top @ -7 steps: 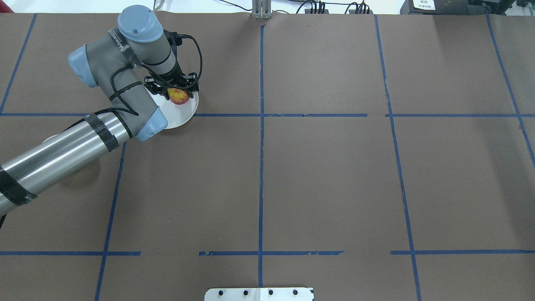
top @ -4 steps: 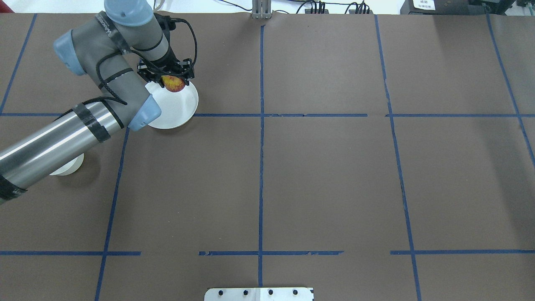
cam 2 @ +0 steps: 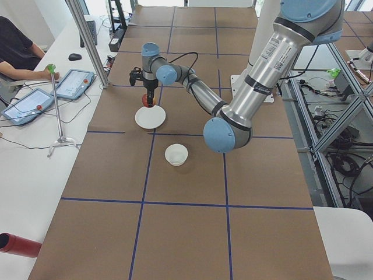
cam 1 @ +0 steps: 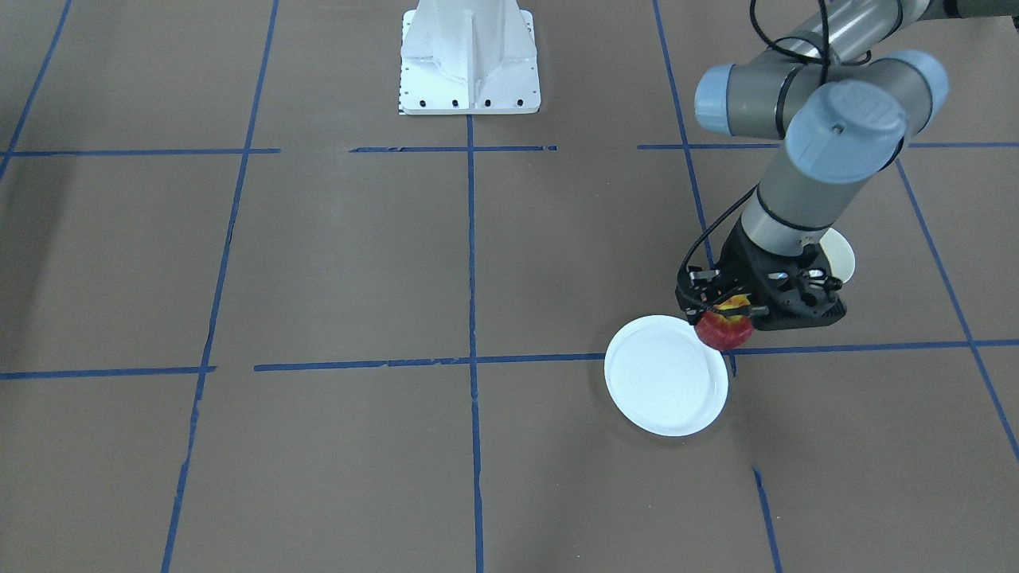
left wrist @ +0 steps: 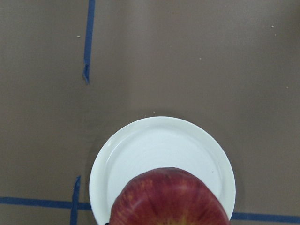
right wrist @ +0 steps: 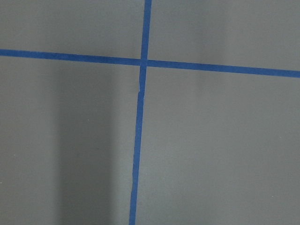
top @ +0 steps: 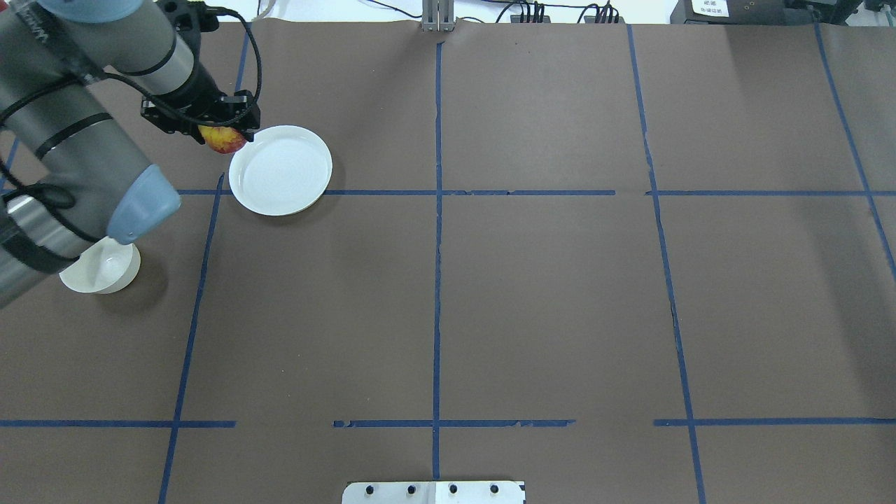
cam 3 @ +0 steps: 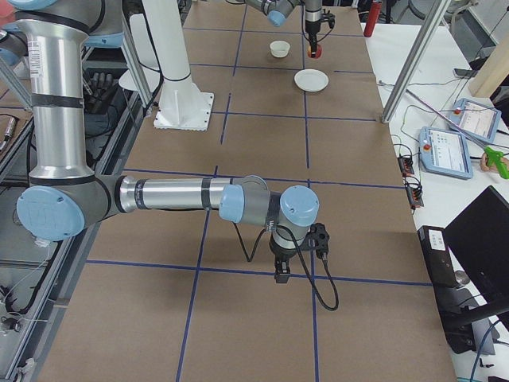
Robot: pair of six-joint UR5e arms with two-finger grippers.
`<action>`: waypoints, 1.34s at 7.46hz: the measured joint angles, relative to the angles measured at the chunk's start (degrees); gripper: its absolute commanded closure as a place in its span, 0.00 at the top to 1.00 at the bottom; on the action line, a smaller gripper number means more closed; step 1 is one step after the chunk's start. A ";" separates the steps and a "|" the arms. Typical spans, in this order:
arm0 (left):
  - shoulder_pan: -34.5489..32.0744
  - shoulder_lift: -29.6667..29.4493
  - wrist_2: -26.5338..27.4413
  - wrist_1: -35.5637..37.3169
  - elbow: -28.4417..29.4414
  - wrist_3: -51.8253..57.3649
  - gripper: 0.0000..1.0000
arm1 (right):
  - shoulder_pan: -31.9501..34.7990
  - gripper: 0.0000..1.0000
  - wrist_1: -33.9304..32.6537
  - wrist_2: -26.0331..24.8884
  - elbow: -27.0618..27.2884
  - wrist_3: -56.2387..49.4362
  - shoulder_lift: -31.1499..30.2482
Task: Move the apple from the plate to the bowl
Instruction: 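Lift the apple with the left gripper and carry it toward the white bowl, then lower the apple into the white bowl with the left gripper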
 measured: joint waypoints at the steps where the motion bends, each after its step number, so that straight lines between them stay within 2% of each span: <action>1: -0.34 6.15 0.01 -0.04 -5.93 1.06 0.00 | 0.00 1.00 0.00 0.00 0.00 0.00 0.00; 2: -0.57 13.18 0.03 -2.00 -10.72 1.90 0.00 | 0.00 1.00 0.00 0.00 0.00 0.00 0.00; 3: -1.05 21.91 0.01 -7.66 -14.41 2.27 0.00 | 0.00 1.00 0.00 0.00 0.00 0.00 0.00; 4: -1.76 30.54 -0.01 -16.11 -16.11 2.23 0.00 | 0.00 1.00 0.00 0.00 0.00 0.00 0.00; 5: -2.05 36.11 0.00 -23.32 -15.48 1.99 0.00 | 0.00 1.00 0.00 0.00 0.00 0.00 0.00; 6: -1.96 37.18 0.08 -26.83 -12.80 1.85 0.00 | 0.00 1.00 0.00 0.00 0.00 0.00 0.00; 8: -1.77 33.06 0.17 -28.83 -5.63 1.74 0.00 | 0.00 1.00 0.00 0.00 0.00 0.00 0.00; 10: -1.64 30.25 0.13 -29.20 -2.03 1.64 0.00 | 0.00 1.00 0.00 0.00 0.00 0.00 0.00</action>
